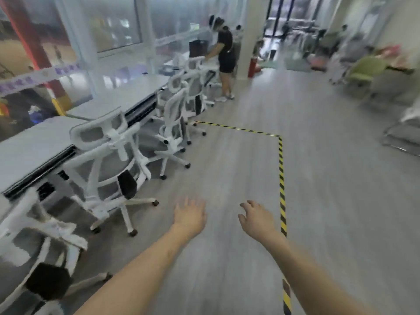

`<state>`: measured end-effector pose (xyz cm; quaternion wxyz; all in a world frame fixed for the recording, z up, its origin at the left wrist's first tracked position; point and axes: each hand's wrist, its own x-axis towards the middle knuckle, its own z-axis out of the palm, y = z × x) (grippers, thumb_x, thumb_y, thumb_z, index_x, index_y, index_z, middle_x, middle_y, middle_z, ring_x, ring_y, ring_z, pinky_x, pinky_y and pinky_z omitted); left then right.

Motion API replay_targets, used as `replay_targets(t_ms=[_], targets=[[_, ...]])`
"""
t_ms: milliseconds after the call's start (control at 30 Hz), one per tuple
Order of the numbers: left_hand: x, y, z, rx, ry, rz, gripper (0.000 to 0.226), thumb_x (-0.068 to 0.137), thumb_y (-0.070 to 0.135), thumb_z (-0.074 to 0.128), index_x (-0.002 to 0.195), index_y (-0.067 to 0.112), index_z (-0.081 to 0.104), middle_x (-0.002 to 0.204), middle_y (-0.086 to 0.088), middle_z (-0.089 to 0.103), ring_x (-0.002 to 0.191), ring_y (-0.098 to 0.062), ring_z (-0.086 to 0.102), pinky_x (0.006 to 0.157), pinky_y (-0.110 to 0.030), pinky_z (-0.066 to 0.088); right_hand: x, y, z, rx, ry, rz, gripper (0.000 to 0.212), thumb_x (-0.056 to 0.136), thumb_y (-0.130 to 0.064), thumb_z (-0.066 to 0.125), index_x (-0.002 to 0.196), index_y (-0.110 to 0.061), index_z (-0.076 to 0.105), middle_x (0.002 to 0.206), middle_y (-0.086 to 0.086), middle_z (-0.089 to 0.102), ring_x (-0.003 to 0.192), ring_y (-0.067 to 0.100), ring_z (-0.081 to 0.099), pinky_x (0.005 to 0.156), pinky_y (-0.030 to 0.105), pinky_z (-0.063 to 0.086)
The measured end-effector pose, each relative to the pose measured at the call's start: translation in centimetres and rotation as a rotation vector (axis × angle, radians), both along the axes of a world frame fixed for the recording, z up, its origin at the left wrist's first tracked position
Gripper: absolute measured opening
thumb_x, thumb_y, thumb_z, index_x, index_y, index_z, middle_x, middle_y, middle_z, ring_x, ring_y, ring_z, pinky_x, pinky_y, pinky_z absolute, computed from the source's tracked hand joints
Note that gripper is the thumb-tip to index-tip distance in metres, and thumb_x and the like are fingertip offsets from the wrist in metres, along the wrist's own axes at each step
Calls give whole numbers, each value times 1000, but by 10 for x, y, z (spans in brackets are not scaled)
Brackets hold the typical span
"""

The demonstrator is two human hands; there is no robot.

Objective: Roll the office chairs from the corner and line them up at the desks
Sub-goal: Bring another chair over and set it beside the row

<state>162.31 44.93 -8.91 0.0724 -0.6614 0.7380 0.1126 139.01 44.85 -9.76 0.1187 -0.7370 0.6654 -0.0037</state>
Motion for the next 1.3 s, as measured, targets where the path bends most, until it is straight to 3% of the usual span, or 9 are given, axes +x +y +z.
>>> replay_targets(t_ms=[133,267,400,500,767,967,1300], targets=[[-191,7,-11,14,28,-298,53,108,44,35,158,26,32,164,-8,31,150,-34,28,116,-53,31,-189,80,-2,-13,14,-297,44,104,-42,47,143,-25,53,143,-1,54,128,25,54,98,40,47],[-405,55,-9,-9,47,-603,48,108,43,34,152,23,37,156,-7,37,142,-31,35,109,-52,40,-378,193,-8,13,49,-616,45,104,-42,47,145,-26,52,148,-1,52,129,26,56,100,38,46],[-599,126,-10,-5,78,-866,53,110,44,32,160,26,29,166,-6,27,153,-32,23,118,-57,29,-526,313,-10,38,5,-889,46,105,-42,45,148,-26,48,151,0,50,133,27,51,105,38,43],[-714,193,-6,22,113,-1035,55,110,44,32,162,27,26,170,-7,20,157,-32,17,123,-56,22,-605,395,-6,26,14,-1040,46,105,-40,45,149,-25,49,149,2,52,133,28,51,104,38,43],[-961,357,-7,36,123,-1473,57,109,44,35,162,26,26,170,-6,20,158,-29,15,122,-54,23,-760,578,2,-50,56,-1476,42,101,-39,49,139,-25,57,139,1,56,123,29,57,95,39,47],[-1117,418,-3,8,146,-1653,57,108,44,37,161,27,28,168,-6,26,155,-28,20,119,-51,29,-875,647,3,-80,67,-1685,40,101,-41,52,138,-26,58,141,0,54,126,29,55,95,42,49],[-1416,420,33,-61,270,-1725,55,106,43,40,157,24,33,158,-5,37,149,-26,29,113,-48,36,-1130,652,36,-199,130,-1788,39,100,-39,51,135,-23,60,138,-1,57,125,29,54,97,44,49]])
